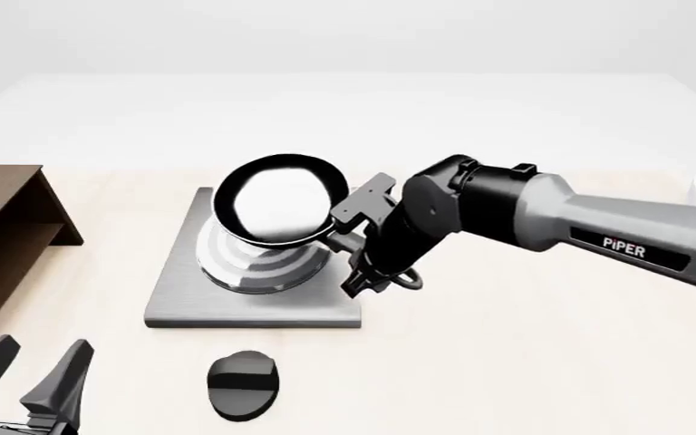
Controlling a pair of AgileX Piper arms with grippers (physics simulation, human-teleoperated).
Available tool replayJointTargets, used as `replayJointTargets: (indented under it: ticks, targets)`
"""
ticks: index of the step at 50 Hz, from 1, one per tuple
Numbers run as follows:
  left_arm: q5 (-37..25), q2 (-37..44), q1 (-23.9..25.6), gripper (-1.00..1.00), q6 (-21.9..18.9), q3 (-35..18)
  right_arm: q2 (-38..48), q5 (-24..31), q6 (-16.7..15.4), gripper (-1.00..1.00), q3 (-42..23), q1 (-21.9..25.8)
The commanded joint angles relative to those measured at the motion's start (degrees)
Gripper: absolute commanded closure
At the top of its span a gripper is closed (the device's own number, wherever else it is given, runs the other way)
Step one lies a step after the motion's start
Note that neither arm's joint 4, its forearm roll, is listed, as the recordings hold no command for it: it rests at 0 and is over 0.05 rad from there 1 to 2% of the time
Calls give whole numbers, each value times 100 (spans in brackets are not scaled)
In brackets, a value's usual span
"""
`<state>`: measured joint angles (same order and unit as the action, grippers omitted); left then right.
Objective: Turn on the stove and put the frying pan on it.
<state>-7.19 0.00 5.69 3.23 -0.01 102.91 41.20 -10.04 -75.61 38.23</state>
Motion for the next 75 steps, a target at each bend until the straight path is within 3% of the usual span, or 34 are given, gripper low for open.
replayJointTargets:
  ticks: [1,33,49,73,74,75]
  targets:
    - [1,0,-8,-100,12,0,230,-54,129,100,-355,224]
    - [12,0,-35,-100,60,0,736,-542,426,100,-153,394]
    - [13,0,-37,-100,74,0,929,-680,446,100,-100,203]
    - [14,0,-43,-100,87,0,1107,-801,764,100,-151,221]
    - [15,0,-42,-100,89,0,1109,-792,757,-100,-156,218]
    - [16,0,-41,-100,89,0,1111,-776,712,-100,-174,176]
